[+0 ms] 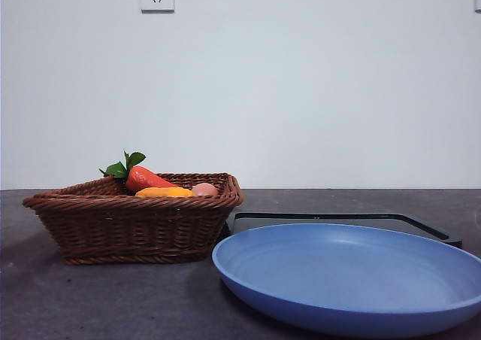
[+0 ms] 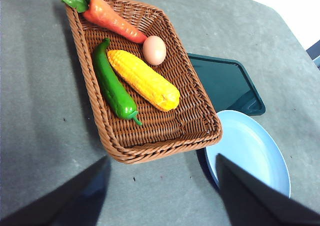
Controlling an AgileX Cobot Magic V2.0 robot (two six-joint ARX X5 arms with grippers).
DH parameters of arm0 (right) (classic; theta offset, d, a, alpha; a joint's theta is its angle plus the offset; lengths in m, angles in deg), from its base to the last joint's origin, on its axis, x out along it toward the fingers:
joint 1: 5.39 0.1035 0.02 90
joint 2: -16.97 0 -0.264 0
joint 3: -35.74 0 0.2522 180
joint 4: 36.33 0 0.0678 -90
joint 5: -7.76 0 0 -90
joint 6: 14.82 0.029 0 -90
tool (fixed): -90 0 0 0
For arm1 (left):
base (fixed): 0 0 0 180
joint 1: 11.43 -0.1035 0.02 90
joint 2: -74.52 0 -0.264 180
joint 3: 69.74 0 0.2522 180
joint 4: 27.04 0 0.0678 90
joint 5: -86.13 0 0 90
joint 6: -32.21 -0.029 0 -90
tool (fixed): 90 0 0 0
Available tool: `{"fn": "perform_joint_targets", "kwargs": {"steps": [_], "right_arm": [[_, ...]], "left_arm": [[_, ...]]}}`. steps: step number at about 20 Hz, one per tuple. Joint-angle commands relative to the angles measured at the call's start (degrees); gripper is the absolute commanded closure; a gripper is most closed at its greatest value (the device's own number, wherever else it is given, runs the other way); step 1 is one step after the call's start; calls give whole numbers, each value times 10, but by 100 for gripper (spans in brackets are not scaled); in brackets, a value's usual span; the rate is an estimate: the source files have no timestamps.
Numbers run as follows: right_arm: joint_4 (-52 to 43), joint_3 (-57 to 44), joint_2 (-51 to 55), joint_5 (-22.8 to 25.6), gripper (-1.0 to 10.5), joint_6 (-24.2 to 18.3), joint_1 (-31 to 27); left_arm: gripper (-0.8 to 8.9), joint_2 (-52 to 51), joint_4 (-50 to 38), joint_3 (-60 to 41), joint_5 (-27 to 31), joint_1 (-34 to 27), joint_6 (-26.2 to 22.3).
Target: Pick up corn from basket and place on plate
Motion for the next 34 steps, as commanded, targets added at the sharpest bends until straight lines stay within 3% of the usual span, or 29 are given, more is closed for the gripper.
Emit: {"fn": "perform_joint_targets", "kwargs": {"steps": [1,12,17,22,27,34], "right_arm": [[-19,10,-36,-7,660,20,3],[-92,41,-342,5,661,4,71],[-116,43,-428,5,695,0,83],[-133,43,-473,4,765,-1,94],[-132,43,-487,5,946,-1,99],[-87,45,-462,35,945,3,82]], "left_arm": [[449,3,-6,9,-3,1,-9],[449,3,-6,9,-3,1,-9],[449,3,-6,9,-3,1,-2],[449,3,-6,9,-3,1,-2],[449,3,-6,9,-3,1,1],[449,40,-11,19,-3,10,19]]}}
